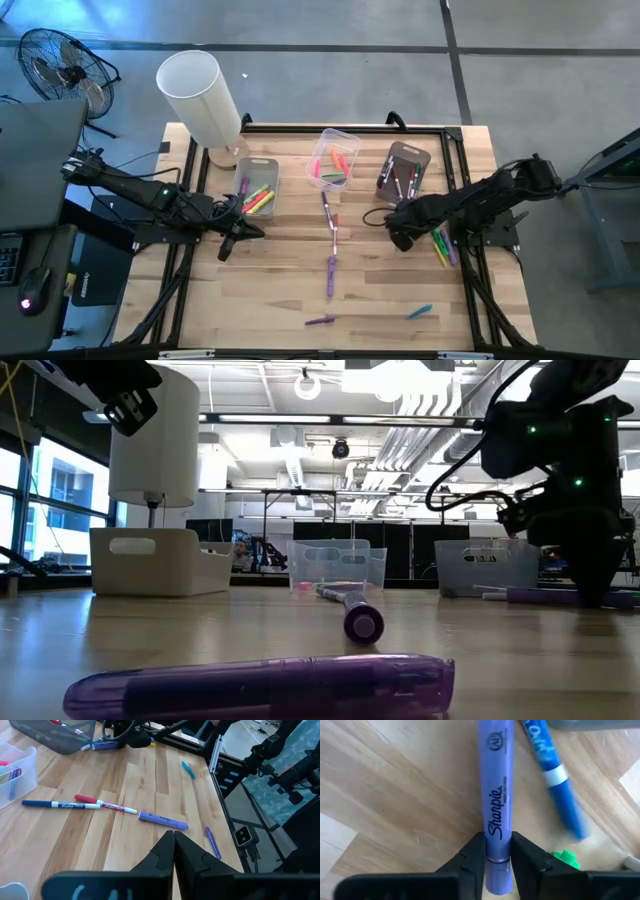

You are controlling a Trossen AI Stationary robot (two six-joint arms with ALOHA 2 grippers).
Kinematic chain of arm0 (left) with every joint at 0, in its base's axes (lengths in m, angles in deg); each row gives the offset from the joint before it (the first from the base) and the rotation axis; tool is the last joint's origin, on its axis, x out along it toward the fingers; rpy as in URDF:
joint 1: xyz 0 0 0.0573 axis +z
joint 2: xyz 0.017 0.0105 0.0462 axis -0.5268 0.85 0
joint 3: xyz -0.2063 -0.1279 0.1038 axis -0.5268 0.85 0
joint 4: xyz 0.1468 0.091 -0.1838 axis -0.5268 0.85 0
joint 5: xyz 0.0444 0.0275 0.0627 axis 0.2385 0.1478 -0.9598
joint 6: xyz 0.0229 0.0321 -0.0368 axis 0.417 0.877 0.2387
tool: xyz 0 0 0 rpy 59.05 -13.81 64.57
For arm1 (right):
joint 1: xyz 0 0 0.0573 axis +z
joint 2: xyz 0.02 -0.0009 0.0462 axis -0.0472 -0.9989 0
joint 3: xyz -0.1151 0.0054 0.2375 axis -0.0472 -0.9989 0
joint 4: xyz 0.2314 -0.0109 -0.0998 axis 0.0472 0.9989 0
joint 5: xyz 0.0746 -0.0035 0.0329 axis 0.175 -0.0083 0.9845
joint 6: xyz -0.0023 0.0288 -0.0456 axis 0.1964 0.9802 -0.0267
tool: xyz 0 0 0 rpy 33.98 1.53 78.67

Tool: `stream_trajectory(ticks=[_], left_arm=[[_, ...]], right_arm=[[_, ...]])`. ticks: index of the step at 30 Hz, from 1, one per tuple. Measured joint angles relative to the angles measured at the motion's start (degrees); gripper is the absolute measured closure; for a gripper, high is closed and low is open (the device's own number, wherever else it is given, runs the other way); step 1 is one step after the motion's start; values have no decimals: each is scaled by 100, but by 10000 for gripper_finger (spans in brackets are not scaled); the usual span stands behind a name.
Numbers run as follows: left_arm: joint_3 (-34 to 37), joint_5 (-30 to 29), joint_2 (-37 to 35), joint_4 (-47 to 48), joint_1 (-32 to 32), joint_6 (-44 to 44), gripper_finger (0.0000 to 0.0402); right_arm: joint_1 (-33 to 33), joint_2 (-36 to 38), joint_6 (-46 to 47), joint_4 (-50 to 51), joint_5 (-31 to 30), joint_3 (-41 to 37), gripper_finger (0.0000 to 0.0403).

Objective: Pick & Place Markers
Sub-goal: Put the blue highlighter into the gray bin

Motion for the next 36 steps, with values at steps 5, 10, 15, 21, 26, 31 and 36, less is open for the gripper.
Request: stream_trajectory(ticks=[5,10,15,21,26,31,36], left_arm=[[0,-264,19,7,0,-23,395],[0,-703,286,-14,2,-153,328],[0,-1168,749,-281,0,-313,234],[0,-1611,1345,-1703,2,262,177],[0,-1667,1807,-3593,2,1122,172],[-129,-1755,2174,-4883,45,1665,172],[-647,-1606,2469,-4654,298,1742,172]], right_arm=[[220,-32,129,-36,256,239,350],[558,-31,75,-383,826,714,350],[955,-27,-60,-1104,186,1445,349],[1143,-21,-1025,-2441,-1542,2383,349],[1081,-40,-2240,-3373,-2422,2997,349],[947,-283,-3295,-4165,-2567,3482,349],[835,-657,-3710,-4187,-2376,3975,349]])
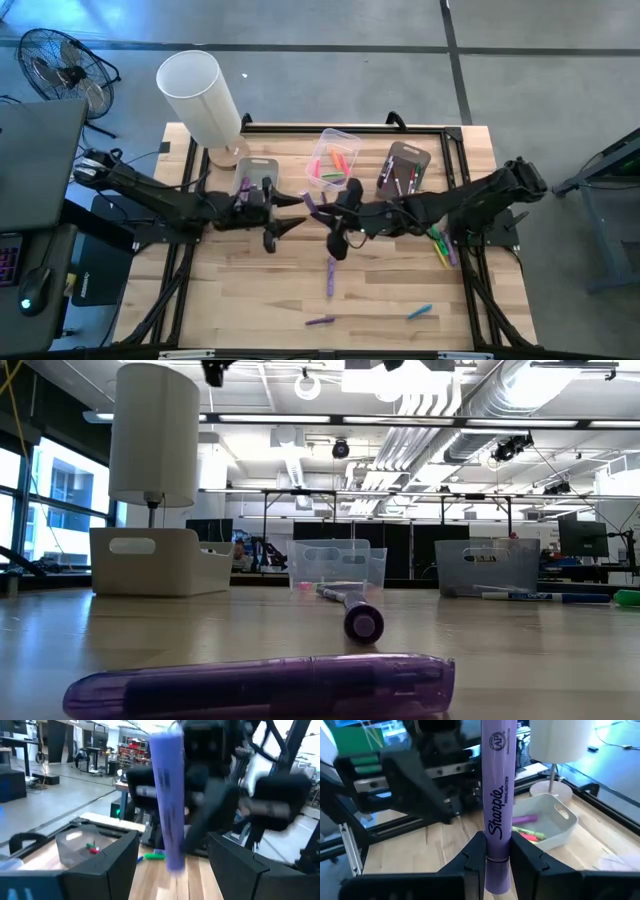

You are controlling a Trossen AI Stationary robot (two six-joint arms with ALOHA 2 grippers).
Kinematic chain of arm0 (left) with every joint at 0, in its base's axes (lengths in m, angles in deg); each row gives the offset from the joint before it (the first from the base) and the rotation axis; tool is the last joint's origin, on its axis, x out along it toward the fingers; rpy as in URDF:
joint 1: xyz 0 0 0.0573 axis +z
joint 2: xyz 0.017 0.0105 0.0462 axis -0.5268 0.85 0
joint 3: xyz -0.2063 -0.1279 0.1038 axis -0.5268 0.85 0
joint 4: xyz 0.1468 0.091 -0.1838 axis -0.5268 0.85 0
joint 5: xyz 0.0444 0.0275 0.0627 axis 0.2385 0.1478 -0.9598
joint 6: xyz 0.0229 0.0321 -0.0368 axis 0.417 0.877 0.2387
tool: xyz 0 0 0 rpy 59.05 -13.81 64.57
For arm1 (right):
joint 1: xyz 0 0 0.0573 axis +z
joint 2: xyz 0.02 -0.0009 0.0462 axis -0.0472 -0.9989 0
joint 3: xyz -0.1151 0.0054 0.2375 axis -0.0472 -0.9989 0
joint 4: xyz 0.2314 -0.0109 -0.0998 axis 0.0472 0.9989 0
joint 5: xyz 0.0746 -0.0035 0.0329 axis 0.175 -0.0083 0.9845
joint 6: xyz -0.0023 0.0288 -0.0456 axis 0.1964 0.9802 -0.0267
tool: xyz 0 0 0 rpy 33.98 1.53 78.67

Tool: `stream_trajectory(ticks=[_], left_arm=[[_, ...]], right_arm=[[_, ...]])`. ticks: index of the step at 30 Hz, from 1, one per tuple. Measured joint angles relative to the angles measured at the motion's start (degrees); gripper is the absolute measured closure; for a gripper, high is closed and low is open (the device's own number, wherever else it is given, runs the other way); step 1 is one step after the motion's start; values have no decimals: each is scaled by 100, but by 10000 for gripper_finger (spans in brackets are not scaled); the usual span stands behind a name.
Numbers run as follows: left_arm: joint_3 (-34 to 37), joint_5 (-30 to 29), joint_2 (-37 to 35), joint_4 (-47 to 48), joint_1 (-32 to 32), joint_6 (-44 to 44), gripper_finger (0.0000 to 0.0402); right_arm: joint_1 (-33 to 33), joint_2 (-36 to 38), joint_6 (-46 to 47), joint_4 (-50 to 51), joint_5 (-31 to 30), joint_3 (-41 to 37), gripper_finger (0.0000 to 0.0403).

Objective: Pick & Place Markers
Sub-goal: Put the blue highlighter into the gray bin

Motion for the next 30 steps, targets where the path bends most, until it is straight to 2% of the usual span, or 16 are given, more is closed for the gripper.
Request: stream_trajectory(ticks=[4,10,13,19,26,30], left_arm=[[-380,168,97,346,185,2,172],[-548,380,141,483,270,84,182],[-550,377,143,499,270,85,222],[-550,564,162,504,270,59,342],[-550,500,165,518,272,76,342],[-549,-70,38,915,265,87,340]], right_arm=[[-15,-206,-225,15,85,216,349],[-15,-240,-210,38,89,231,349],[-17,-240,-205,37,98,231,348],[-17,-240,-233,87,102,231,341],[-83,-240,-185,121,134,231,325],[-98,-240,-176,158,144,231,291]])
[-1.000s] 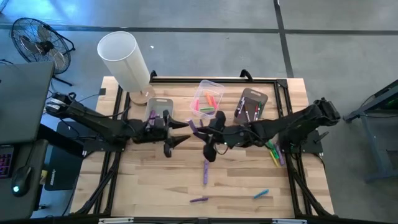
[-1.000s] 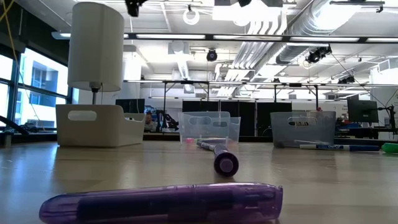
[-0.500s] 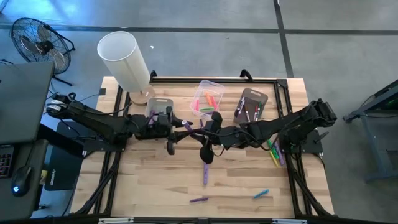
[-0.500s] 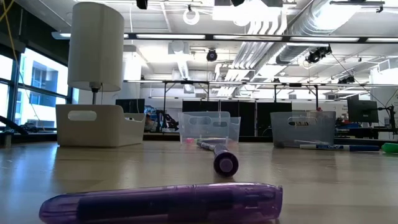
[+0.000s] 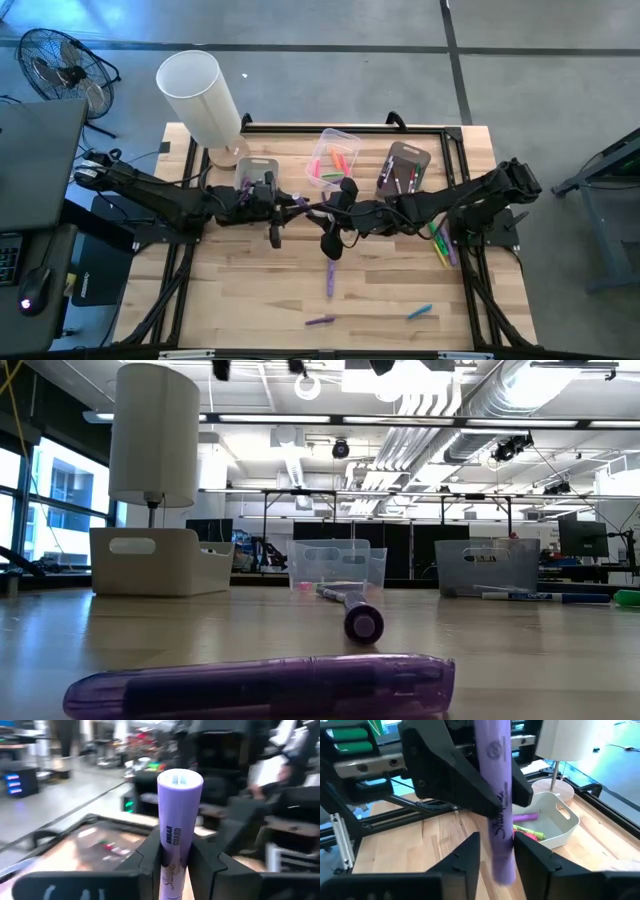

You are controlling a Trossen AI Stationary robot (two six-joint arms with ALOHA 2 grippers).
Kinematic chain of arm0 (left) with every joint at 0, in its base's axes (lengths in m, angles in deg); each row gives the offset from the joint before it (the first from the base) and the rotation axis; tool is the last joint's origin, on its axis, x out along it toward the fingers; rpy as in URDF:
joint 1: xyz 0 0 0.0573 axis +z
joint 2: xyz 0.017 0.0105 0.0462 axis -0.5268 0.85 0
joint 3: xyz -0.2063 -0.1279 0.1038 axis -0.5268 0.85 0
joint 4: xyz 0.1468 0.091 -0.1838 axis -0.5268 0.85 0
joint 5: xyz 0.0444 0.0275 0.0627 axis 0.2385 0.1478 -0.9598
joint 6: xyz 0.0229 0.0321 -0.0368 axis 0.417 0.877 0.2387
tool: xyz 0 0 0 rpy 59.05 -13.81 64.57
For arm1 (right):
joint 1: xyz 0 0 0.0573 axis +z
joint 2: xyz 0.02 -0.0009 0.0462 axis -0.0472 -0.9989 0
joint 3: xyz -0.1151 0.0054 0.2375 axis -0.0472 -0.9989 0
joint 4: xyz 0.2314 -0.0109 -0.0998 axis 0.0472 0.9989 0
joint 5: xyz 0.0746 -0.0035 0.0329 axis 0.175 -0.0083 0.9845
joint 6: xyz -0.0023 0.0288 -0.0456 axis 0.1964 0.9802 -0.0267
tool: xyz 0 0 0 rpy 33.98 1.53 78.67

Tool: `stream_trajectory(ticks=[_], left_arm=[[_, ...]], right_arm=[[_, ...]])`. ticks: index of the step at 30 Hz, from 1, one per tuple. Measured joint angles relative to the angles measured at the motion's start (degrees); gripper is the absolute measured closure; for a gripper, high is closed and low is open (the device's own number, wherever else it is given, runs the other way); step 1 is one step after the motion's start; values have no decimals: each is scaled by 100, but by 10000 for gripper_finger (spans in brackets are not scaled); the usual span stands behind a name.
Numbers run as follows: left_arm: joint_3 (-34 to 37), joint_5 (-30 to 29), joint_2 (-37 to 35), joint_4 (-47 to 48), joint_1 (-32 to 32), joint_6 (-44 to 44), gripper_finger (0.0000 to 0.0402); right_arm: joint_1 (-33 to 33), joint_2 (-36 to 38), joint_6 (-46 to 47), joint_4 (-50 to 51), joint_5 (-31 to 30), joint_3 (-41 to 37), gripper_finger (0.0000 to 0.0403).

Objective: Pick & Place Markers
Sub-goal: Put the blue highlighter into the gray bin

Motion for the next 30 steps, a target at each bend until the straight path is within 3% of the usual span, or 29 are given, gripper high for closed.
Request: stream_trajectory(ticks=[4,7,9,13,16,22,26,30], left_arm=[[-119,-824,-503,1224,7,-53,331],[-424,-1520,-878,2844,47,-685,333],[-620,-1631,-1109,4172,282,-1370,334],[-742,-976,-1319,6354,1163,-3125,334],[-588,-127,-1312,7163,1959,-3940,334],[71,1371,-1150,7086,3080,-4041,323],[231,1864,-959,7058,3355,-4039,290],[237,1889,-883,6968,3377,-4030,259]], right_arm=[[6,9,107,177,31,0,258],[10,9,389,511,44,0,241],[6,9,614,759,38,0,235],[6,9,926,1061,37,-3,232],[6,9,1034,1093,37,-4,232],[10,9,1197,1066,50,-4,231],[13,9,1359,1092,146,-4,231],[47,9,1407,1109,151,-4,230]])
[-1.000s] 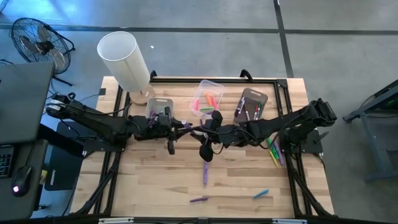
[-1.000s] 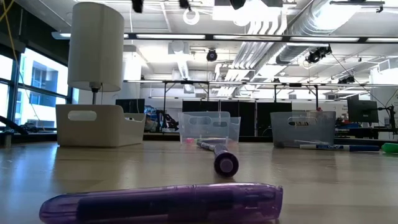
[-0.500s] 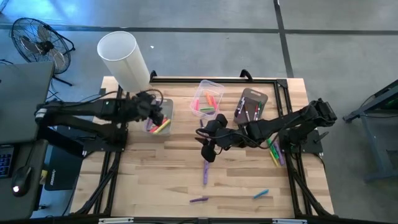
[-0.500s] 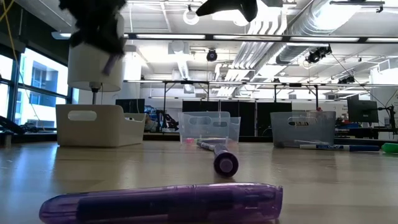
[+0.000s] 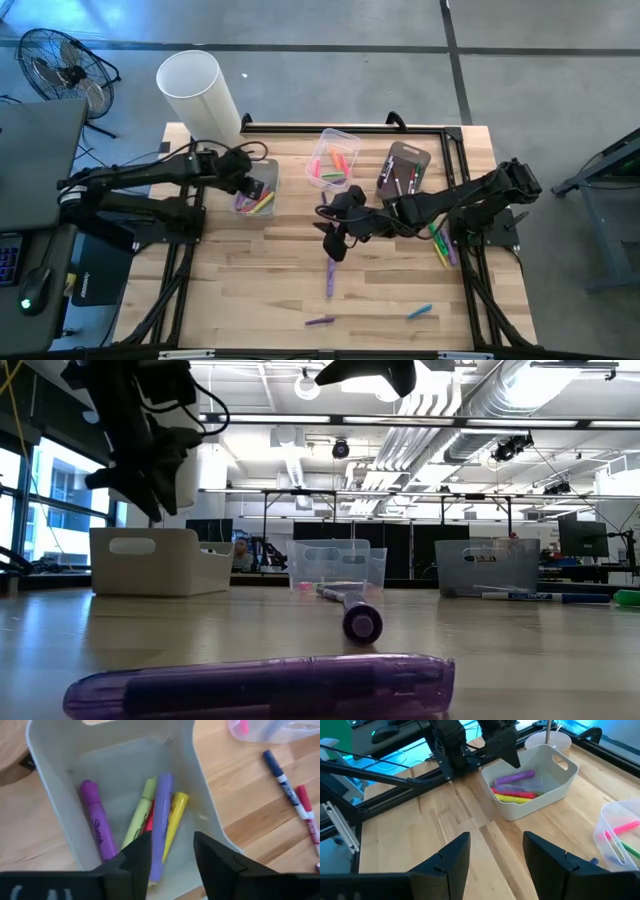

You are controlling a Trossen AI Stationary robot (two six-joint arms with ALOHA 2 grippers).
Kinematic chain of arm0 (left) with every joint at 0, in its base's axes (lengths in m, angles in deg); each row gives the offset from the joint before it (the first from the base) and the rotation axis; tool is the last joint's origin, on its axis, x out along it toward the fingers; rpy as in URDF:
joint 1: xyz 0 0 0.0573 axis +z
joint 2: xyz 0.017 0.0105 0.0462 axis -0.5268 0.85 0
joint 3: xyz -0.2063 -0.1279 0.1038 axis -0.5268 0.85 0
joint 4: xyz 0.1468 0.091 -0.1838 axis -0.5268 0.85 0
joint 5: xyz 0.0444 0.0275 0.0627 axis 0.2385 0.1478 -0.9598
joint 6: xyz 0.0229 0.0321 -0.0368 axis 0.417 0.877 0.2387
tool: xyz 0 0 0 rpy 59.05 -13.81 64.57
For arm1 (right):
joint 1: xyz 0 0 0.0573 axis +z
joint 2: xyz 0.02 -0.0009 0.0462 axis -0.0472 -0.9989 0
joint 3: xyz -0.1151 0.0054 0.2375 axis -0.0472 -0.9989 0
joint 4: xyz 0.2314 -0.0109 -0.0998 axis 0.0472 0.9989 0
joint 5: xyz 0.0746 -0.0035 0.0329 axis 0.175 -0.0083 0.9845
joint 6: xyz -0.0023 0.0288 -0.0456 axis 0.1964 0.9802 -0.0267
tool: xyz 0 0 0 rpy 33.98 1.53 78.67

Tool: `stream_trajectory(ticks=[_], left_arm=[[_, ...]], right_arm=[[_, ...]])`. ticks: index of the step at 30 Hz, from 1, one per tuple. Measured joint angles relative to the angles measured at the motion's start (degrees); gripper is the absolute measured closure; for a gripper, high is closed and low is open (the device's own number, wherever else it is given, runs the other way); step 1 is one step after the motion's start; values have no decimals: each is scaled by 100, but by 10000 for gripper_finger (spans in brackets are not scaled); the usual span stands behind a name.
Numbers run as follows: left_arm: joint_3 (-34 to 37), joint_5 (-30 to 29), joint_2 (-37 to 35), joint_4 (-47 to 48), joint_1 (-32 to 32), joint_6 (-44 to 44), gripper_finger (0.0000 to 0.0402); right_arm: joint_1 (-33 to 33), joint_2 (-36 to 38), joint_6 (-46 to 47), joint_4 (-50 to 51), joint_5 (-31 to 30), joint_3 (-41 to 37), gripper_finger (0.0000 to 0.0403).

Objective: Pick & Place Markers
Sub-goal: Put the blue highlighter into the gray bin

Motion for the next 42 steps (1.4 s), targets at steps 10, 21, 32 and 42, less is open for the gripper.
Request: stream_trajectory(ticks=[10,21,32,42], left_arm=[[-238,560,-48,-408,-214,242,254],[-1065,-1505,534,-1397,-3098,-1420,311],[-3672,-2392,3462,-881,-4205,-2303,312],[-6018,-1311,5848,849,-4241,-3944,312]], right_arm=[[298,-1,661,1210,222,-141,261],[606,1032,1560,-1225,791,-3149,373],[735,3257,1683,-1296,1510,-4866,396],[997,4469,1393,-1092,1747,-5449,402]])
